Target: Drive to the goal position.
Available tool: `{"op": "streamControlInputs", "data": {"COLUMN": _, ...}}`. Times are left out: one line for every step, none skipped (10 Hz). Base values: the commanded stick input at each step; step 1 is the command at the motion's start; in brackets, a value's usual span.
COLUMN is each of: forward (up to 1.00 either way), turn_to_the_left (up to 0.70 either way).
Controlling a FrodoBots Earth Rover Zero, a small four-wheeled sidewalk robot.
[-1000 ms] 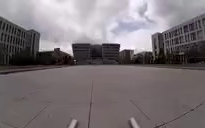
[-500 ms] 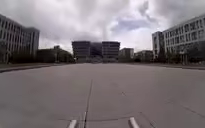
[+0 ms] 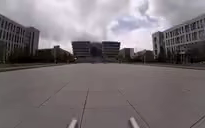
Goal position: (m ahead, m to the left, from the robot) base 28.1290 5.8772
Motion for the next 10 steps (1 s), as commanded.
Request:
{"op": "streamControlInputs", "data": {"forward": 1.0, "turn_to_the_left": 0.0}}
{"op": "streamControlInputs", "data": {"forward": 1.0, "turn_to_the_left": 0.0}}
{"op": "streamControlInputs", "data": {"forward": 1.0, "turn_to_the_left": 0.0}}
{"op": "streamControlInputs", "data": {"forward": 1.0, "turn_to_the_left": 0.0}}
{"op": "streamControlInputs", "data": {"forward": 1.0, "turn_to_the_left": 0.0}}
{"op": "streamControlInputs", "data": {"forward": 1.0, "turn_to_the_left": 0.0}}
{"op": "streamControlInputs", "data": {"forward": 1.0, "turn_to_the_left": 0.01}}
{"op": "streamControlInputs", "data": {"forward": 1.0, "turn_to_the_left": 0.16}}
{"op": "streamControlInputs", "data": {"forward": 1.0, "turn_to_the_left": 0.37}}
{"op": "streamControlInputs", "data": {"forward": 1.0, "turn_to_the_left": 0.4}}
